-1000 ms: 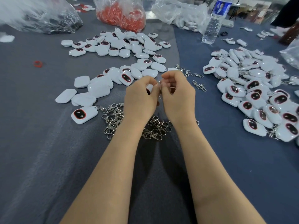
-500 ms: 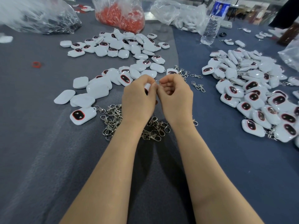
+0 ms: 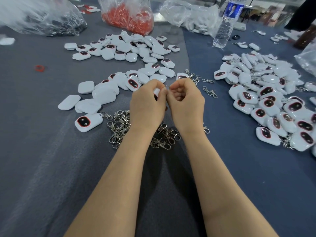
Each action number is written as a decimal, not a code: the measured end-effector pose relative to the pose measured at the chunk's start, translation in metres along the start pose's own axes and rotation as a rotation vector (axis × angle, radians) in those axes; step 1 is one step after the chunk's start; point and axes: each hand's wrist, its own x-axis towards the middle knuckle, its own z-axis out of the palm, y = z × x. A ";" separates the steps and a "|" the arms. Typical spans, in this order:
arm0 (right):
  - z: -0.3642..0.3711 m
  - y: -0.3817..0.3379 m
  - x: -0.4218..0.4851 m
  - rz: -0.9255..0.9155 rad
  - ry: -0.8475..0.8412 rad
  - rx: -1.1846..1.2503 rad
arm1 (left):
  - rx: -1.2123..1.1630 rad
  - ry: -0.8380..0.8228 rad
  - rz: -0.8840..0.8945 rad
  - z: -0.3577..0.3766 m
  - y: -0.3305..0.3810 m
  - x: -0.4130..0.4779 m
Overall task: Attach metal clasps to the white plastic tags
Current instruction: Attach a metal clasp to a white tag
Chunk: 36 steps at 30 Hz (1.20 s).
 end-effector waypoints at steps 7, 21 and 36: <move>0.001 -0.001 0.000 -0.010 0.005 0.009 | 0.000 0.008 0.006 0.000 -0.001 0.000; -0.004 0.004 0.005 0.018 -0.103 -0.025 | 0.069 -0.015 0.060 0.000 -0.006 0.003; -0.016 0.008 0.011 0.101 0.036 -0.083 | -0.362 -0.267 -0.193 -0.004 -0.003 0.003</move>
